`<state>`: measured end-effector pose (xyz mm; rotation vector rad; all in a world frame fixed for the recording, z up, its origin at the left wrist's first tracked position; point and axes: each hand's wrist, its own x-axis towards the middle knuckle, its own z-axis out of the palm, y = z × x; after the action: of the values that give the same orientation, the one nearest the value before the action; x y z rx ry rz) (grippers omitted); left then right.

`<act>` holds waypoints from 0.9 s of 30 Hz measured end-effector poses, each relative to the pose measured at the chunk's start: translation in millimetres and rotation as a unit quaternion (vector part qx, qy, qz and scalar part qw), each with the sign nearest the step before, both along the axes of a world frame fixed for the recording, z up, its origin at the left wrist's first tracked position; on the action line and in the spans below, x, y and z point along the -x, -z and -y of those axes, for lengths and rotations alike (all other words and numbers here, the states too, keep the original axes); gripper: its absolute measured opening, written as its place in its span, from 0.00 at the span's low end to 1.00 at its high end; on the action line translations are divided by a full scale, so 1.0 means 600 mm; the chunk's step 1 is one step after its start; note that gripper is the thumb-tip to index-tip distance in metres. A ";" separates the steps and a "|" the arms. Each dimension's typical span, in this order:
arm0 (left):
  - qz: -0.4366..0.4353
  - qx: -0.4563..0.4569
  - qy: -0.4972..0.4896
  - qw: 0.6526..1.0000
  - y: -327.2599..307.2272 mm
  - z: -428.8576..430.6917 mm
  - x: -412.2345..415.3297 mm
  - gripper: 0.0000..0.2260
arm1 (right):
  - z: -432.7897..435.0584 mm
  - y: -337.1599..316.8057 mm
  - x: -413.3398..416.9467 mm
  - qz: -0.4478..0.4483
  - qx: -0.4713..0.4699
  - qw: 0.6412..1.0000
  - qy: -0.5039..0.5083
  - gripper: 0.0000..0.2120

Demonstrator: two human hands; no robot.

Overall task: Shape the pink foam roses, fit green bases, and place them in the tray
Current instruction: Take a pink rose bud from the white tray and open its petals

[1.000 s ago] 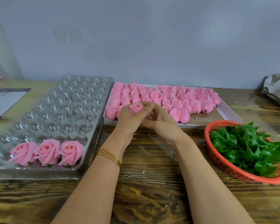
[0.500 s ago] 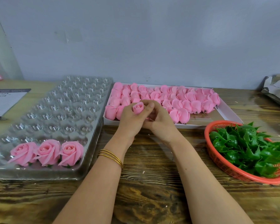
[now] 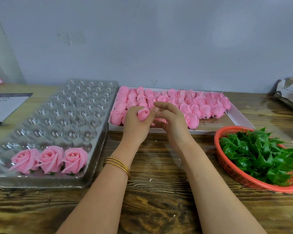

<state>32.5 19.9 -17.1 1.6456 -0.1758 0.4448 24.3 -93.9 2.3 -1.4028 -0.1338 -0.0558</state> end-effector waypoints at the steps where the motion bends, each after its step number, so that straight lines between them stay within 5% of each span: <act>1: 0.001 -0.022 -0.004 1.000 0.001 0.000 -0.001 0.12 | -0.002 0.001 0.000 -0.002 0.004 1.000 0.004 0.14; 6: 0.012 -0.032 0.027 0.999 0.005 0.005 0.001 0.07 | -0.009 0.006 0.004 0.013 0.080 0.997 0.016 0.16; 11: 0.038 -0.051 0.030 0.998 0.006 0.004 0.002 0.13 | -0.006 0.004 0.004 0.017 0.089 0.996 0.017 0.13; 18: 0.036 -0.052 0.041 0.997 0.011 0.005 -0.004 0.03 | -0.010 0.003 0.005 0.044 0.097 0.994 0.001 0.07; 27: 0.012 -0.066 0.026 0.997 0.012 0.004 -0.004 0.04 | -0.014 0.005 0.004 0.046 0.119 0.992 0.019 0.08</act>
<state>34.7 17.3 -24.6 1.7608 -0.2691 0.4206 21.7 -85.7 -0.9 -1.6417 -0.1961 -0.1395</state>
